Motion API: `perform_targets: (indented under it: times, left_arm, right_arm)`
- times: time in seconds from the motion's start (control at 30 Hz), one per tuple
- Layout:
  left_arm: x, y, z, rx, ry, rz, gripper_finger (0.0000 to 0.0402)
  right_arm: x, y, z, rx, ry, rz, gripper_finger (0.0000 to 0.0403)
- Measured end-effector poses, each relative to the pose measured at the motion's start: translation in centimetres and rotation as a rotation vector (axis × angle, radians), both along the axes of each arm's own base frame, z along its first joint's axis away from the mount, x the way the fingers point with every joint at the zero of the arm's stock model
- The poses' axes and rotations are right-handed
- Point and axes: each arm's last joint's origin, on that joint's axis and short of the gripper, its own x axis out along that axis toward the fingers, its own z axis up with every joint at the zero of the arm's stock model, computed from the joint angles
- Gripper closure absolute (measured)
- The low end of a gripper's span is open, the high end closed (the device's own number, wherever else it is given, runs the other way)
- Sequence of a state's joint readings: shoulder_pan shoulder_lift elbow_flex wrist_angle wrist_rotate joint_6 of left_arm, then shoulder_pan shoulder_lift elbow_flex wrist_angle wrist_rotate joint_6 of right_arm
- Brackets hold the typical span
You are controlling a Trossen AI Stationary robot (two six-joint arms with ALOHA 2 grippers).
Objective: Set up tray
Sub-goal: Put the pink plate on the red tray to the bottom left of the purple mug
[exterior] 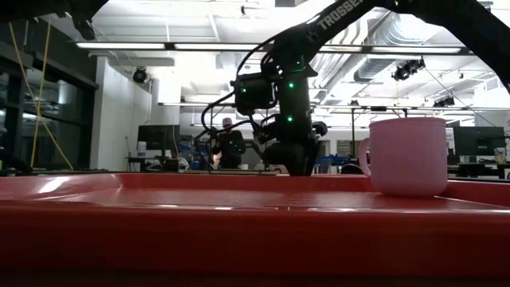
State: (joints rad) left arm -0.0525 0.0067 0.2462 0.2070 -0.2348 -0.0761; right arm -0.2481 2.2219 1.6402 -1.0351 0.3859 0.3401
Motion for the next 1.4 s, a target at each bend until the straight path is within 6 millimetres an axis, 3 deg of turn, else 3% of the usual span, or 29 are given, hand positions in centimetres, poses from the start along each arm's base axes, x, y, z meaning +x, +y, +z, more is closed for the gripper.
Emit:
perform_targets:
  times: [0.53, 1.07, 1.4]
  left_arm:
    - [0.01, 0.0, 0.0, 0.0, 0.0, 0.0, 0.0222]
    - [0.0, 0.0, 0.0, 0.0, 0.0, 0.0, 0.0222]
    - [0.0, 0.0, 0.0, 0.0, 0.0, 0.0, 0.0222]
  right_arm:
    - [-0.22, -0.45, -0.18, 0.018, 0.01, -0.01, 0.024]
    - [-0.35, -0.44, -0.34, 0.049, 0.015, -0.017, 0.039]
    - [-0.33, 0.21, 0.24, 0.052, 0.012, -0.006, 0.0401]
